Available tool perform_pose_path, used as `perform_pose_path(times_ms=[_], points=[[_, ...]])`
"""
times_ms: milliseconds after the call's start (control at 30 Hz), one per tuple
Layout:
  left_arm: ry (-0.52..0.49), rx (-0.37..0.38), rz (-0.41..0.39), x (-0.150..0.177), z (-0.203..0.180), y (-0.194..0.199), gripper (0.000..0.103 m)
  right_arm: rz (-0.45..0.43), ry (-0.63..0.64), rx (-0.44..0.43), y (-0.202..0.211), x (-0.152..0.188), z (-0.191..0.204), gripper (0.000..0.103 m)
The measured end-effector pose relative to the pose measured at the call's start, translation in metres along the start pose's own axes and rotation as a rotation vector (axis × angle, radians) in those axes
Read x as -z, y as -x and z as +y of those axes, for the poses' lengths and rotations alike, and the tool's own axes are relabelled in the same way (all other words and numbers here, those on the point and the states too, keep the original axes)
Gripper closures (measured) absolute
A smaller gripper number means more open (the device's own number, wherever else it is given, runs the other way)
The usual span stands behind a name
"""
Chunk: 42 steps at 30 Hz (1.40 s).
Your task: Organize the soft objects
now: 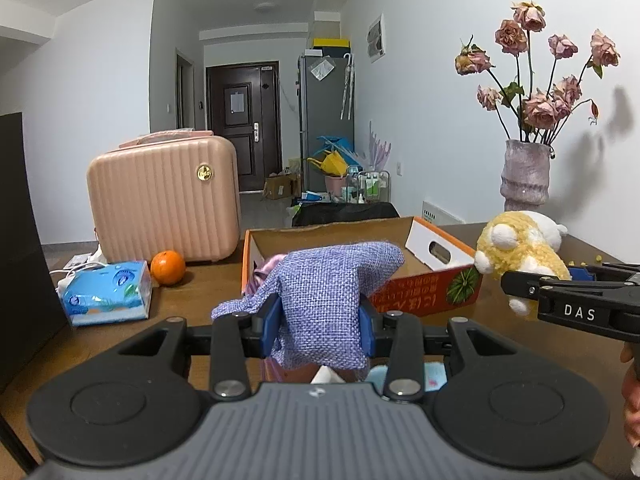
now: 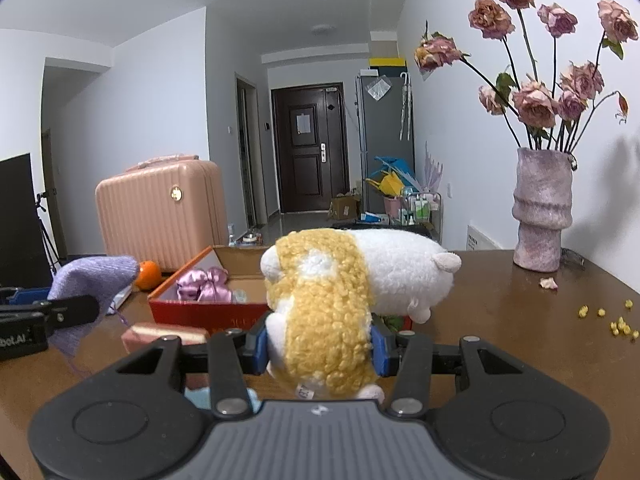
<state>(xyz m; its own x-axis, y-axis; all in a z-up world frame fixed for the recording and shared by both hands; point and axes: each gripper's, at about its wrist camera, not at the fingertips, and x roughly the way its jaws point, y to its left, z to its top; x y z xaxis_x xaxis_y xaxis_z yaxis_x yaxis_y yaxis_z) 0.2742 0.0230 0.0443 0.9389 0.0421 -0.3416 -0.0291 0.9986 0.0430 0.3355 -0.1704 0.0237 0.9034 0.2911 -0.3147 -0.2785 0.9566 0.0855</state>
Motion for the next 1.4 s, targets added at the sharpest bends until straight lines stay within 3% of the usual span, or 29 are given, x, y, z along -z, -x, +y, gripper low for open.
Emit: perform_pose_path(times_ms=[600,1400], points=[[0.051,0.001,-0.04,-0.034,0.003,-0.041,0.064,-0.062,-0.048,0.0,-0.04,-0.031,-0.003,0.057],[0.062,0.001,-0.05,-0.061,-0.001,-0.105,0.064,-0.075,-0.026,0.025,-0.095,-0.054,-0.012,0.057]])
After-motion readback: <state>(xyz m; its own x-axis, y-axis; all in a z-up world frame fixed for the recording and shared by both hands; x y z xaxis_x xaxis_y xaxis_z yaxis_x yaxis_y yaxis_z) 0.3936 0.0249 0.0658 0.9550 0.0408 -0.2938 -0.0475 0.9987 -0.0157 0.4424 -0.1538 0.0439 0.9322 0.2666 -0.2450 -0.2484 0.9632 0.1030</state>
